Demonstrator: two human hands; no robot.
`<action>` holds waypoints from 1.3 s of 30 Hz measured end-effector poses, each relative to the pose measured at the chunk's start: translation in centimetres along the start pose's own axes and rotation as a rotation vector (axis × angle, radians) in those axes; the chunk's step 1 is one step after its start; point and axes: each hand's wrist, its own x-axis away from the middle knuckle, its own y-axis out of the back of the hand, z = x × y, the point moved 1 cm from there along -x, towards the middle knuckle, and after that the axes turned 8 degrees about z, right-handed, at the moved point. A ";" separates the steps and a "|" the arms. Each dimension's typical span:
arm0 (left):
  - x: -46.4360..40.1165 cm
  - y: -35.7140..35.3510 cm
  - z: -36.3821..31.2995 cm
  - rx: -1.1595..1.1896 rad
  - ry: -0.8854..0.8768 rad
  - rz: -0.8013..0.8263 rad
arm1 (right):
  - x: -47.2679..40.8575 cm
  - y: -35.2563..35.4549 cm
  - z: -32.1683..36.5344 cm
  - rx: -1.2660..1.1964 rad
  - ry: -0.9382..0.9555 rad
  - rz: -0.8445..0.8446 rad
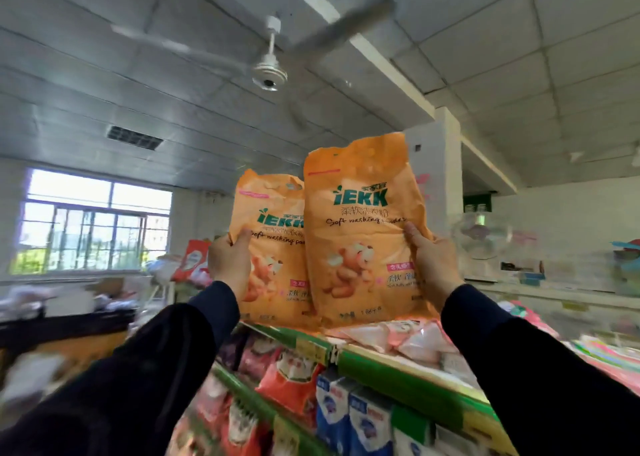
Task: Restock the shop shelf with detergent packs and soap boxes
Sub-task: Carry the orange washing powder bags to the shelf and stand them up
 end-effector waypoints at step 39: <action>15.4 82.8 -28.5 -0.742 -0.382 -1.079 | 41.2 -82.2 8.2 -0.850 -0.402 1.127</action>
